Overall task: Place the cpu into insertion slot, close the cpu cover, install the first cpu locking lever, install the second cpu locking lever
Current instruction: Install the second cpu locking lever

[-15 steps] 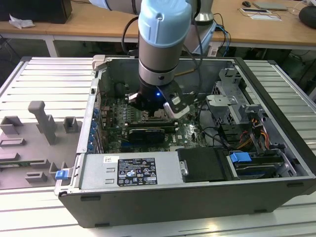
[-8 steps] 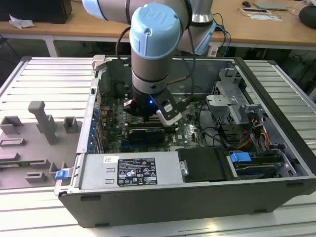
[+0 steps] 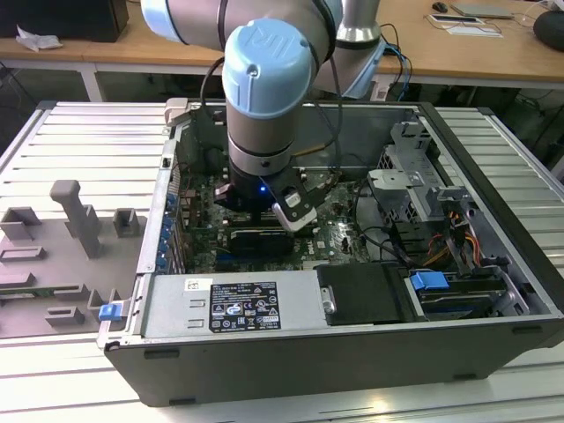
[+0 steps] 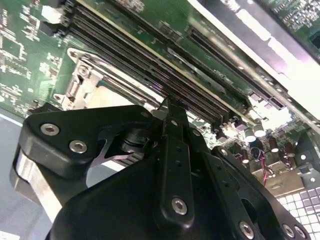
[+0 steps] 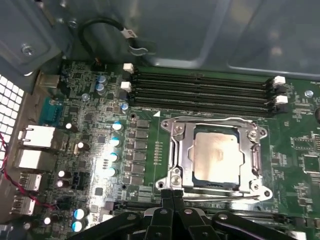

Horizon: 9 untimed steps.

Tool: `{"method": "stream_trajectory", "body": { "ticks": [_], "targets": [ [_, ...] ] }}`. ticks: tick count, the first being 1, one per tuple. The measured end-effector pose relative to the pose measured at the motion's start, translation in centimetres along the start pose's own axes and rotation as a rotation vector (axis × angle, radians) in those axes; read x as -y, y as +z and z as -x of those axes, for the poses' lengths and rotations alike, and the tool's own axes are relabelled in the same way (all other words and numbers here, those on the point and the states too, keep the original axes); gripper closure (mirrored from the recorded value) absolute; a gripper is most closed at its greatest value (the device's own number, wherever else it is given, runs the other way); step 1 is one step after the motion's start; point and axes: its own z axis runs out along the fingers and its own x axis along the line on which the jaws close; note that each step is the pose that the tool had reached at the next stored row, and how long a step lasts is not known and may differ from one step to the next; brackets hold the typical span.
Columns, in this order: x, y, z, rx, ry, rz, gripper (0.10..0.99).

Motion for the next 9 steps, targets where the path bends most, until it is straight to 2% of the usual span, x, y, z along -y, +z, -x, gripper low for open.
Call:
{"method": "stream_trajectory", "body": {
  "ticks": [1, 3, 7, 9],
  "targets": [
    [0.11, 0.26, -0.19, 0.0012, 0.0, 0.015, 0.98],
    [0.18, 0.49, -0.25, 0.002, 0.0, 0.023, 0.98],
    [0.12, 0.56, -0.42, 0.0025, 0.0, 0.029, 0.98],
    [-0.22, 0.73, -0.44, 0.0025, 0.0, 0.03, 0.98]
  ]
}}
